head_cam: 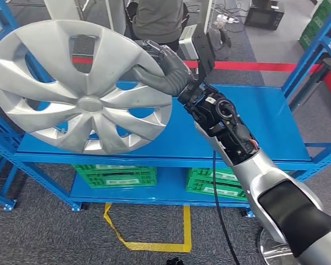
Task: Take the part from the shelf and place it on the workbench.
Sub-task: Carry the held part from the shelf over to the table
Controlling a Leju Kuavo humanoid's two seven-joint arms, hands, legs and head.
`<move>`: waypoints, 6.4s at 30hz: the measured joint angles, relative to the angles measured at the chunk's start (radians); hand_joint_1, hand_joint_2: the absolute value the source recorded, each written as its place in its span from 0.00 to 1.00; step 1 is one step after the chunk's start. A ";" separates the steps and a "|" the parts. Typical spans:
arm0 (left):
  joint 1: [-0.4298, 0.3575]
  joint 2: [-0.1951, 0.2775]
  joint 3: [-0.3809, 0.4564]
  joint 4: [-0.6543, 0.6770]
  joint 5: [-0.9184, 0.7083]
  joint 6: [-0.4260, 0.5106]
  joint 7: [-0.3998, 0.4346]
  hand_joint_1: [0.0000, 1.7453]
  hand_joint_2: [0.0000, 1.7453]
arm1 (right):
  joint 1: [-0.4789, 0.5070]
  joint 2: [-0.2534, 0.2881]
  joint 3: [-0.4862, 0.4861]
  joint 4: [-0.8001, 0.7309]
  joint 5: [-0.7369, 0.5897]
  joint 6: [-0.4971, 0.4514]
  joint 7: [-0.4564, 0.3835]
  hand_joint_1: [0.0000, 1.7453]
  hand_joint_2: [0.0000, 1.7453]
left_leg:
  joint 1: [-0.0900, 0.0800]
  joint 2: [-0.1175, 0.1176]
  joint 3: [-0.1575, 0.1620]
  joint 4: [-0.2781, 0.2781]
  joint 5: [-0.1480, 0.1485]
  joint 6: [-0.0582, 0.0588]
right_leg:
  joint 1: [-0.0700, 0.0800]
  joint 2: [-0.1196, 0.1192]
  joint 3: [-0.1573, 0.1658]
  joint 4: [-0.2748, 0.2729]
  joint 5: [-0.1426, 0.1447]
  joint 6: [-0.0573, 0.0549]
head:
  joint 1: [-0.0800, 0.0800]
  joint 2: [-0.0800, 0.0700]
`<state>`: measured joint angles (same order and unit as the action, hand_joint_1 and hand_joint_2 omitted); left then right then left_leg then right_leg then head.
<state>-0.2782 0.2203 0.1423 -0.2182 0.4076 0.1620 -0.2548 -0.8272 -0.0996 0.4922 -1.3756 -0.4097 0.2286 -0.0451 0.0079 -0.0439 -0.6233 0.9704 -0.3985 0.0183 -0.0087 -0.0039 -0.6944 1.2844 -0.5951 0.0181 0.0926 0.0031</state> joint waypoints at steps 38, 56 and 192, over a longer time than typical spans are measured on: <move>0.061 0.055 0.009 0.005 0.070 -0.013 -0.002 0.00 1.00 | -0.034 0.010 0.011 0.048 -0.027 0.007 -0.019 1.00 1.00 | 0.018 -0.126 -0.004 -0.013 0.013 -0.034 | 0.003 0.084 0.141 -0.314 0.152 -0.037 | 0.003 0.000; 0.019 0.035 0.005 0.005 0.041 -0.016 0.003 0.00 1.00 | -0.024 0.009 0.005 0.048 -0.014 -0.005 -0.017 1.00 1.00 | 0.017 0.054 0.010 -0.022 0.011 -0.028 | 0.000 -0.063 0.149 -0.282 0.092 0.004 | -0.006 0.000; -0.009 -0.006 -0.170 0.006 -0.031 -0.056 0.285 0.00 1.00 | 0.101 -0.028 -0.104 -0.099 0.044 0.050 0.056 1.00 1.00 | 0.007 -0.096 -0.002 -0.007 0.010 -0.035 | -0.008 0.054 0.128 -0.317 0.163 -0.020 | 0.003 0.000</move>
<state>-0.2877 0.2141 -0.0279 -0.2125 0.3762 0.1063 0.0305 -0.7258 -0.1279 0.3880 -1.4746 -0.3653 0.2781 0.0109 0.0146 -0.1394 -0.6248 0.9638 -0.3882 -0.0163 -0.0165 0.0498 -0.5662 0.9673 -0.4319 -0.0018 0.0953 0.0034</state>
